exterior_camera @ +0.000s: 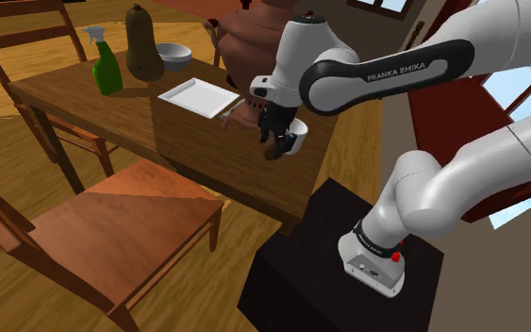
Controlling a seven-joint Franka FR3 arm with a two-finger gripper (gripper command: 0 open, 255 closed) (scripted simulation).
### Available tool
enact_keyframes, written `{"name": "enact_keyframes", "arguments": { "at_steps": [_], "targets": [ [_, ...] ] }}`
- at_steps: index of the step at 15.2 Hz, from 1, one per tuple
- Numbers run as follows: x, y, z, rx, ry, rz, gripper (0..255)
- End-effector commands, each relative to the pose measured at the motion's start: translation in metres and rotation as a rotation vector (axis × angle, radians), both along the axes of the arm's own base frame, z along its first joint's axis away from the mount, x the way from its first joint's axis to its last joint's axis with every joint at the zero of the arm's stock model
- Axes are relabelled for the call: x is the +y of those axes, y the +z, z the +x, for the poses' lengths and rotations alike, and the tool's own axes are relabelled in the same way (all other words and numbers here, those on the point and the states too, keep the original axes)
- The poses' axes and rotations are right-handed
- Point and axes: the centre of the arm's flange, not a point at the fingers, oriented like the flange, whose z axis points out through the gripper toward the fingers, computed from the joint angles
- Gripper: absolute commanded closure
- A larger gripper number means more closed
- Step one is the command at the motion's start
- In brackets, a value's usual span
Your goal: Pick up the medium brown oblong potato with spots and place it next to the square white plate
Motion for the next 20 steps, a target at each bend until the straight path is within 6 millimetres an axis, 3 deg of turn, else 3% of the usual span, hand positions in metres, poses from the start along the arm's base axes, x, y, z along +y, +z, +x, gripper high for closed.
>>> {"name": "enact_keyframes", "arguments": {
  "at_steps": [1, 8, 20],
  "targets": [
    [0.002, 0.012, 0.0, 0.0, 0.0, 0.0, 255],
    [0.001, 0.045, 0.0, 0.0, 0.0, 0.0, 255],
    [0.023, 0.046, 0.157, 0.0, 0.0, 0.0, 255]
  ]
}}
